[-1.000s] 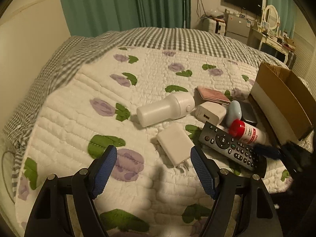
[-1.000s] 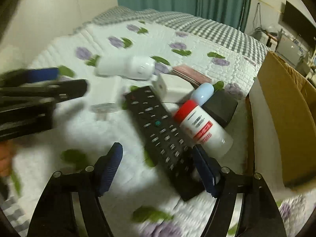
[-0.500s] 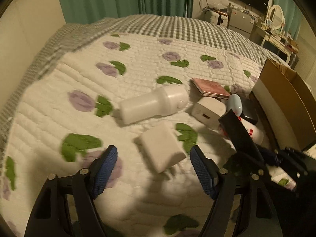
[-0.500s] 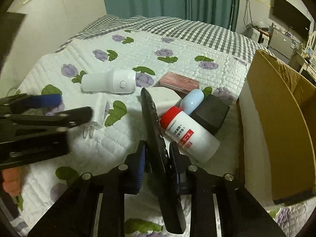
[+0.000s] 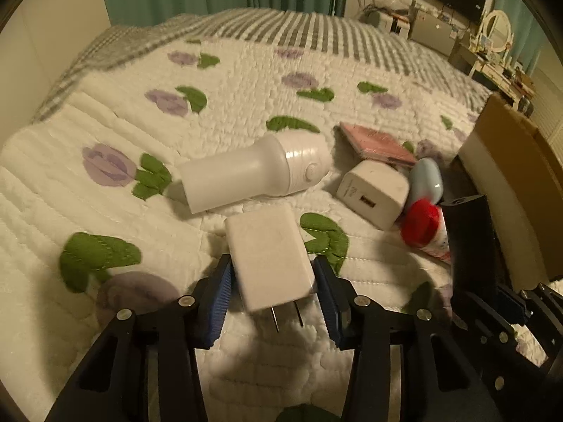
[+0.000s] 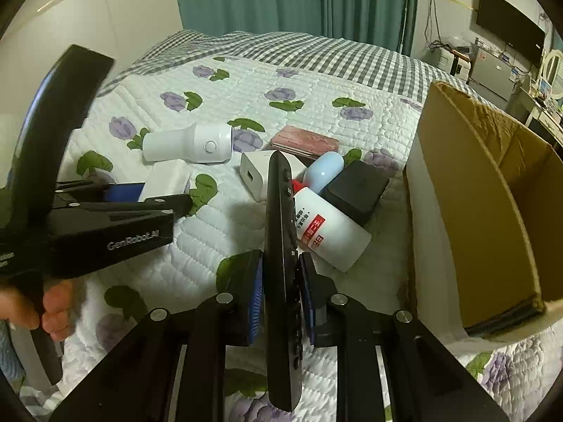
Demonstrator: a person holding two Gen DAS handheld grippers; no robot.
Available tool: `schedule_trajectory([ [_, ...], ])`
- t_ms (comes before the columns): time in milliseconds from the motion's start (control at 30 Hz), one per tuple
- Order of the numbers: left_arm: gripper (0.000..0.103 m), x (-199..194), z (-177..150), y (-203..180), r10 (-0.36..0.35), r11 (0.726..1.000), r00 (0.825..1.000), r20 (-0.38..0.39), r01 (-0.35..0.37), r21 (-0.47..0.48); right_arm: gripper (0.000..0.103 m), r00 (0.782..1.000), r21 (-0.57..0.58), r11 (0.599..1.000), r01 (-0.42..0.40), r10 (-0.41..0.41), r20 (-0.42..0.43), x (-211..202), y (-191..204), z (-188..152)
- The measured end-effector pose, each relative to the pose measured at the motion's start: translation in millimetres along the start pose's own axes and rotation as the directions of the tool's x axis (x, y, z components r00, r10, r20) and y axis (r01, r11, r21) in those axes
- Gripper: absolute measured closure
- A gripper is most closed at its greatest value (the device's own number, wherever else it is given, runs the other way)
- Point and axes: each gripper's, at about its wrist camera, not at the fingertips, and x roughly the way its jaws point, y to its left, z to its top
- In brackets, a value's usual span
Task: Organize rigid objects
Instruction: 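Carry the remote and charger into the cardboard box and open both grippers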
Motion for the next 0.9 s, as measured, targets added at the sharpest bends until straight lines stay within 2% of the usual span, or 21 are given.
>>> schedule_trajectory([
  [167,0.061,-43.1,1.4,-2.5,-0.033,0.999,0.995,0.096,0.032,0.012,0.084,0.999,0.021,1.0,-0.006,0.005,0.046,-25.7,-2.9,8.0],
  [367,0.061,-84.2,6.1,-14.3,-0.072,0.997,0.983,0.17,0.065,0.048,0.085,0.995,0.019,1.0,-0.004,0.002,0.099,-64.2,-4.1,26.2],
  [633,0.061,-144.2,30.6,-58.5,-0.147,0.985,0.944,0.295,0.114,0.127,0.085,0.984,0.03,1.0,-0.005,0.0,0.179,-131.3,-32.3,64.3],
  [767,0.061,-159.3,48.3,-92.6,-0.199,0.974,0.923,0.328,0.151,0.166,0.085,0.979,0.011,0.998,0.065,-0.066,0.191,-158.2,-57.2,86.6],
  [900,0.061,-160.5,63.9,-137.4,-0.258,0.956,0.907,0.333,0.19,0.222,0.085,0.976,0.003,0.989,0.15,-0.148,0.161,-166.5,-93.9,100.7],
])
